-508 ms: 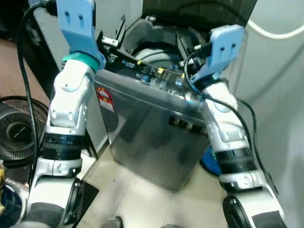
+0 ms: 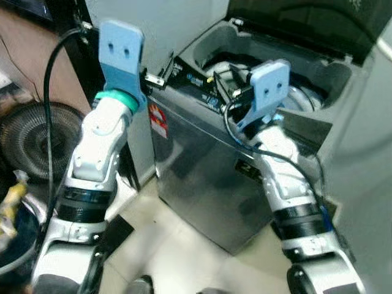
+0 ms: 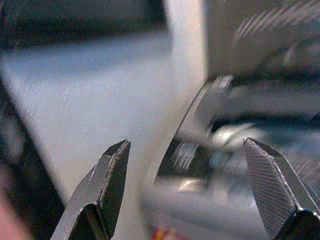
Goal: Clothes washing
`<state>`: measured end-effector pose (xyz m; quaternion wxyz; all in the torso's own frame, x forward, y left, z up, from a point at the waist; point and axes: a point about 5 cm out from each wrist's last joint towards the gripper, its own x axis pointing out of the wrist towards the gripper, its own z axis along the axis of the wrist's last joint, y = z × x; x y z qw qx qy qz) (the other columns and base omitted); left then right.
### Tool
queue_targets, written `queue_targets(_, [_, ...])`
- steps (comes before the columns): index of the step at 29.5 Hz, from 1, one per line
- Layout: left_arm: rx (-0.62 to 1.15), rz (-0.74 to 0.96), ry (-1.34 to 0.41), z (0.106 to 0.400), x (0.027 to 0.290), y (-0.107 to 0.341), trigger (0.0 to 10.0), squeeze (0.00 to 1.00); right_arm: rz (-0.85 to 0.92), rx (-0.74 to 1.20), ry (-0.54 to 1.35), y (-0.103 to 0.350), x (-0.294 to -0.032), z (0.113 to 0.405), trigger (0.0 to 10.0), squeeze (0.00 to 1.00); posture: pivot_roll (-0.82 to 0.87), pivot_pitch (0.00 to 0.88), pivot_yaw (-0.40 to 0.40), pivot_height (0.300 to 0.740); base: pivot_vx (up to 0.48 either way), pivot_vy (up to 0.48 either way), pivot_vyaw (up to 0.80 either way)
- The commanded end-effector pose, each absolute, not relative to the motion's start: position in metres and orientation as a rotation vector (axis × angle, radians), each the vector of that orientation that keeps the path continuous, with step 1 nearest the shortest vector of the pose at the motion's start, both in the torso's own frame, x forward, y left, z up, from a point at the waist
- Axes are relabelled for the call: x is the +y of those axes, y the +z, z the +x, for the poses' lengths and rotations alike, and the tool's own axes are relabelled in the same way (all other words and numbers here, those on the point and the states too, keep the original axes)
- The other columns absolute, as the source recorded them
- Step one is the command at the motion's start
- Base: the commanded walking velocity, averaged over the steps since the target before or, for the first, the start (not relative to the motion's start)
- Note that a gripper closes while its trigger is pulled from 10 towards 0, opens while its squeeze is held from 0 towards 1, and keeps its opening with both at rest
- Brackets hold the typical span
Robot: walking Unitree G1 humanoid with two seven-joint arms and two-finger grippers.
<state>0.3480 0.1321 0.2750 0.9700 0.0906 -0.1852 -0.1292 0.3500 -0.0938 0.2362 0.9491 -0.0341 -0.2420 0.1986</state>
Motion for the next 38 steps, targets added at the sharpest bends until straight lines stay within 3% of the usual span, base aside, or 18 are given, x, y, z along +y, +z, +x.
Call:
queue_targets(1, [-0.370,0.205,-0.240,0.346,0.139,0.275,10.0,0.00,-0.045,-0.469,0.413,0.231,-0.092,0.350,10.0,0.00,0.06,0.020,-0.002,0.740,0.000,0.000,0.74])
queue_targets(3, [-0.335,0.239,-0.200,0.340,0.152,0.263,10.0,0.00,-0.029,-0.413,0.387,0.214,-0.095,0.351,10.0,0.00,0.07,0.024,-0.003,0.740,0.000,0.000,0.74])
queue_targets(8, [-0.326,0.259,-0.188,0.337,0.156,0.260,10.0,0.00,-0.016,-0.404,0.385,0.211,-0.095,0.350,10.0,0.00,0.07,0.025,-0.003,0.740,0.000,0.000,0.71])
queue_targets(15, [-0.334,0.275,-0.180,0.337,0.155,0.261,10.0,0.00,0.048,-0.409,0.371,0.216,-0.096,0.355,10.0,0.00,0.07,0.024,-0.003,0.740,0.000,0.000,0.00])
queue_targets(38, [-0.336,0.290,-0.182,0.337,0.153,0.262,10.0,0.00,0.038,-0.444,0.388,0.223,-0.095,0.355,10.0,0.00,0.07,0.013,-0.001,0.740,0.000,0.000,0.71])
